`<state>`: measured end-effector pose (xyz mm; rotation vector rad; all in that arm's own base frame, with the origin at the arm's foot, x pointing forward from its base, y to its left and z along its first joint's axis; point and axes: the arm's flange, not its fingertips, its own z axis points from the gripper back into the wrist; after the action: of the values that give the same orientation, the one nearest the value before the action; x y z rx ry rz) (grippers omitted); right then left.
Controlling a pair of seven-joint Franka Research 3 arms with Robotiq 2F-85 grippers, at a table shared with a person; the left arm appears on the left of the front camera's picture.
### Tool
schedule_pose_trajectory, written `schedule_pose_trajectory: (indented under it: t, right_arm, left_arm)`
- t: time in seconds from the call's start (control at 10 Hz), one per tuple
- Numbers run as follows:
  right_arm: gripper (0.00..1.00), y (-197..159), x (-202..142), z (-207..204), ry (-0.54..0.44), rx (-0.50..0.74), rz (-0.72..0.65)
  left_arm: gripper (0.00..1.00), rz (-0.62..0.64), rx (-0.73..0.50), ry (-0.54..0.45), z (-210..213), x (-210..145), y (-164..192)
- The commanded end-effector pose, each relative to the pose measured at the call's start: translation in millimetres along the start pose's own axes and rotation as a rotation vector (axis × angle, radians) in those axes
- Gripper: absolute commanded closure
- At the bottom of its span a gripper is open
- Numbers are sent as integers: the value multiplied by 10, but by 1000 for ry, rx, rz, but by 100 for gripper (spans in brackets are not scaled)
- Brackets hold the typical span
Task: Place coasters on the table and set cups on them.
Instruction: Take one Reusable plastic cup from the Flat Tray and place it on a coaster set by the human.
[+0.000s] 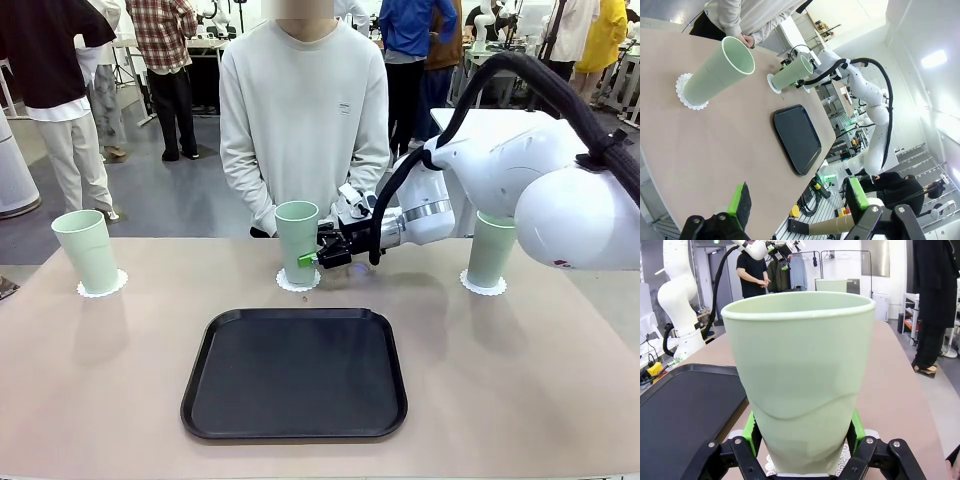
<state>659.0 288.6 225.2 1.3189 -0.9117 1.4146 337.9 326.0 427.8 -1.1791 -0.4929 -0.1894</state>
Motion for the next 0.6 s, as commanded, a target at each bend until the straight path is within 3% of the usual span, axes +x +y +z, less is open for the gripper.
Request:
schedule_pose_trajectory:
  t: [0.0, 0.2, 0.3, 0.5]
  right_arm:
    - [19, -128, 30, -5, 11, 42, -22]
    - [19, -137, 17, -23, 7, 55, -12]
    - [6, -136, 19, -26, 6, 58, -12]
    - [0, -127, 29, -43, 19, 71, -16]
  left_arm:
    - [0, -3, -7, -1, 17, -1, -29]
    - [0, -3, -7, -1, 17, -1, -29]
    - [0, -3, -7, -1, 17, -1, -29]
    - [0, -3, -7, -1, 17, -1, -29]
